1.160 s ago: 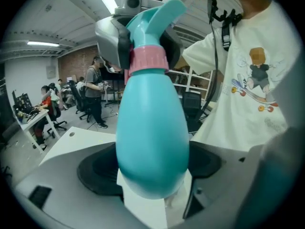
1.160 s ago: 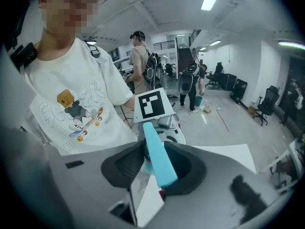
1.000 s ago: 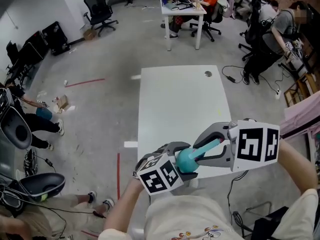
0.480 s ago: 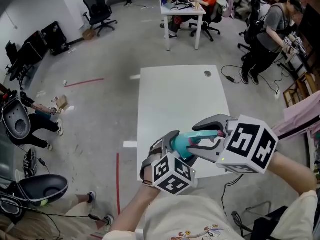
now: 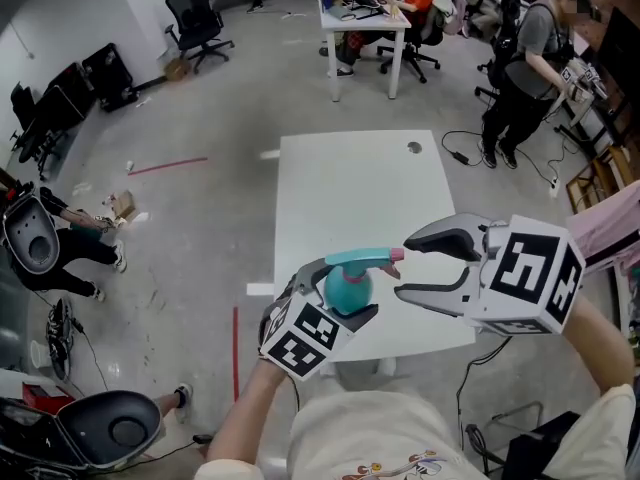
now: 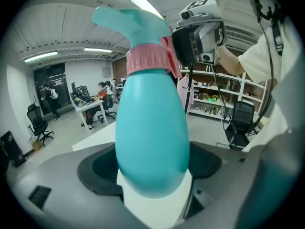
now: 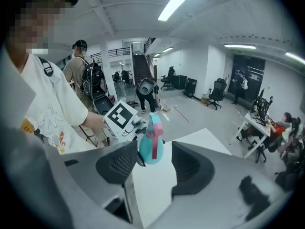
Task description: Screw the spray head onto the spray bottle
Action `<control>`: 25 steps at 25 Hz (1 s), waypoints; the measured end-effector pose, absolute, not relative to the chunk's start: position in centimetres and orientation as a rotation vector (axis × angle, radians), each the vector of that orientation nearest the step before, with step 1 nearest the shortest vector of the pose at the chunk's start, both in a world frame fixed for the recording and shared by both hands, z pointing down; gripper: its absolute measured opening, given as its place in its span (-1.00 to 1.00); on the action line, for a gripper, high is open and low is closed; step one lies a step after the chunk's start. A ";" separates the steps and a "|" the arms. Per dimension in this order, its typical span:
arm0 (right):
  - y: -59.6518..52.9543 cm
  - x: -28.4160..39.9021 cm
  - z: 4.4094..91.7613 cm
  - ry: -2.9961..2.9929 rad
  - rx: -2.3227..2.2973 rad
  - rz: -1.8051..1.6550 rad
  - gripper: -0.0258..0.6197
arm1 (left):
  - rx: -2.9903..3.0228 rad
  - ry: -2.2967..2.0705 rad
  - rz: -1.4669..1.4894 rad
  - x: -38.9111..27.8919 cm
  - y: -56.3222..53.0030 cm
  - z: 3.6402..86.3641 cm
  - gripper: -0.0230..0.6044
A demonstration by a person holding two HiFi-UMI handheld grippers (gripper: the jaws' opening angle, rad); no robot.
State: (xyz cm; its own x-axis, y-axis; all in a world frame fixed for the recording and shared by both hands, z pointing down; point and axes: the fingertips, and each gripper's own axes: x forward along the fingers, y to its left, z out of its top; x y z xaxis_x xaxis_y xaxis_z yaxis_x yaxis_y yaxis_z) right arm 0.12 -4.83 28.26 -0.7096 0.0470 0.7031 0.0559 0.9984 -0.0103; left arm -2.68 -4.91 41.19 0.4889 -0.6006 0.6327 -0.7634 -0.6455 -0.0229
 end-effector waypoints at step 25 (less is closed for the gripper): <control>-1.4 -0.3 28.6 -2.431 -0.419 0.057 -0.24 | 2.762 -0.623 0.687 2.7 -0.4 38.4 0.38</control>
